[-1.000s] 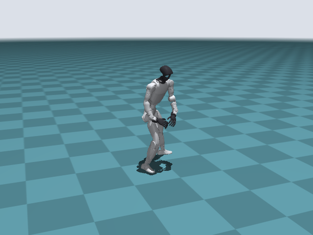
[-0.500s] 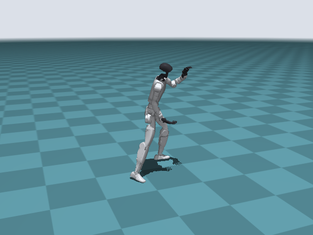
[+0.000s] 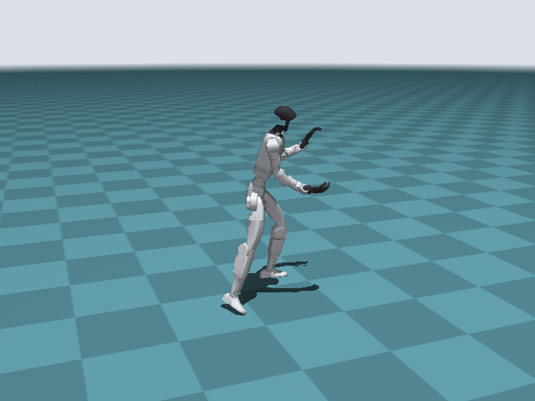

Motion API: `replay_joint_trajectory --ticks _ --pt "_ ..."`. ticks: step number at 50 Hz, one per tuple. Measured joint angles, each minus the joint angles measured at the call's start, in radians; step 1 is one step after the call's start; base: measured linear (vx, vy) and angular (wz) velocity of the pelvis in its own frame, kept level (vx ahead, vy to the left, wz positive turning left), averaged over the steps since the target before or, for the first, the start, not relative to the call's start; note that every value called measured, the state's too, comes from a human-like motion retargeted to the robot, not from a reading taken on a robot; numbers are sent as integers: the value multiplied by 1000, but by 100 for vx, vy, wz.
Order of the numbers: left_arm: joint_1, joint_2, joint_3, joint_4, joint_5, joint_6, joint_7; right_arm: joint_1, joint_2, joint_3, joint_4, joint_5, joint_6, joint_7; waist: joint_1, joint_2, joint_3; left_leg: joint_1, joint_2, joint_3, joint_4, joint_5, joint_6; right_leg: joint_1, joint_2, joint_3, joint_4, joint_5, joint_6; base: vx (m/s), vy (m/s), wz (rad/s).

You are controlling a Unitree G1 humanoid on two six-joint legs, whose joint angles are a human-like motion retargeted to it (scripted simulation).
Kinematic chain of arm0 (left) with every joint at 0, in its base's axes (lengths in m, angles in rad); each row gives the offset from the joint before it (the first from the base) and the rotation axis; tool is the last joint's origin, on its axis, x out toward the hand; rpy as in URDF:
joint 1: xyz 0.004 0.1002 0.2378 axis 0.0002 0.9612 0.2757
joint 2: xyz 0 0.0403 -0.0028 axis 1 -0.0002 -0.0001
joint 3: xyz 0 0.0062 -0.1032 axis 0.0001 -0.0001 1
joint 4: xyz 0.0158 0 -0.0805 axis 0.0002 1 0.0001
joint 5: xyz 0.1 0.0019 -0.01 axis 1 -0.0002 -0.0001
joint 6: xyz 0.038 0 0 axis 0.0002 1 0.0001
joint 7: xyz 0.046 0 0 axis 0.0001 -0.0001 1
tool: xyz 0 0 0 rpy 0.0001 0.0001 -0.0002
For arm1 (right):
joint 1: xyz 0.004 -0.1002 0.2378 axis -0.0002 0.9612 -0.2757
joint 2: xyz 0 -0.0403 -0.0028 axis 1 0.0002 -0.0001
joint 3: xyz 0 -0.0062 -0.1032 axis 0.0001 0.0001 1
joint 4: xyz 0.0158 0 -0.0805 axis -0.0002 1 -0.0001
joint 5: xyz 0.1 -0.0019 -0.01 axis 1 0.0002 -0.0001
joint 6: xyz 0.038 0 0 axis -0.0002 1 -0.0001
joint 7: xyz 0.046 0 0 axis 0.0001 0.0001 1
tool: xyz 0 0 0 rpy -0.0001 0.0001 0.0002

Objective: Kungfu

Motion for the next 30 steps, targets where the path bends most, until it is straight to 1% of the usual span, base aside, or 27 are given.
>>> replay_joint_trajectory --ticks 2,5,7,9,10,12,13,15,16,17,18,20,22,25,27,30 --pt "144 -111 109 107 47 10 -26 -33 -84 0 -169 22 -11 -7 -8 -5 -10 40 25 16 -44 22 -21 -15 3 0 12 -25 29 -5 -26 -78" --pt "319 -268 238 340 71 67 -102 -95 -231 -27 -421 59 -57 -41 -29 -9 -26 112 72 44 -129 71 -54 -45 13 10 46 -71 80 -14 -51 -84" --pt "407 -351 300 518 3 121 -195 -137 -329 -60 -576 54 -111 -95 -57 -20 -35 173 100 70 -208 120 -78 -63 18 19 77 -111 127 -20 -67 -67" --pt "488 -433 337 657 -156 119 -333 -170 -435 -114 -717 48 -173 -161 -106 -58 -52 228 84 114 -306 184 -85 -100 -15 33 122 -153 187 -25 -67 -26" --pt "523 -474 348 712 -275 105 -410 -183 -493 -145 -784 45 -205 -205 -132 -80 -60 250 71 134 -350 218 -85 -125 -36 44 151 -178 222 -29 -74 -19" --pt "543 -559 326 757 -625 82 -524 -181 -617 -231 -907 31 -272 -313 -162 -111 -72 288 78 144 -420 280 -85 -188 -44 115 244 -253 281 -28 -85 -30" --pt "530 -599 309 760 -836 72 -569 -165 -683 -289 -971 28 -311 -364 -173 -121 -78 302 90 140 -450 310 -85 -226 -33 150 302 -293 283 -24 -103 -24" --pt "479 -659 307 757 -1271 24 -683 -97 -809 -444 -1086 26 -385 -438 -192 -129 -100 315 124 126 -501 363 -85 -289 -8 172 419 -367 278 -18 -115 -10" --pt "463 -659 290 770 -1487 21 -732 -38 -861 -541 -1131 27 -406 -468 -195 -139 -116 323 136 130 -522 385 -85 -311 -2 166 467 -400 269 -7 -100 -6" --pt "448 -655 268 787 -1685 35 -780 26 -906 -643 -1172 25 -425 -494 -196 -148 -128 331 151 131 -544 406 -85 -329 5 157 512 -431 262 -5 -88 -8" --pt "436 -642 240 809 -1844 83 -825 99 -939 -756 -1207 17 -440 -515 -193 -152 -135 342 170 128 -567 422 -85 -337 16 142 551 -457 257 -18 -89 -18" --pt "402 -625 201 836 -2018 178 -916 211 -978 -960 -1246 -27 -472 -556 -179 -164 -129 380 203 141 -612 435 -85 -373 48 146 629 -507 233 -36 -78 -42" --pt "381 -609 144 862 -2045 203 -950 276 -1007 -1070 -1261 -127 -489 -657 -164 -172 -103 431 218 156 -649 439 -85 -393 60 162 685 -559 207 -41 -51 -55" --pt "388 -573 69 893 -1986 201 -928 339 -1037 -1134 -1287 -288 -511 -824 -193 -155 -77 475 237 169 -683 458 -85 -403 81 179 739 -589 203 -24 -33 -16" --pt "397 -558 34 908 -1940 207 -911 371 -1052 -1125 -1304 -354 -521 -874 -238 -135 -95 469 229 192 -693 462 -85 -410 62 171 761 -600 201 5 -6 34" --pt "405 -554 -5 917 -1911 237 -923 397 -1060 -1086 -1324 -364 -518 -884 -299 -111 -130 457 189 215 -710 461 -85 -435 17 186 790 -616 211 4 10 40"
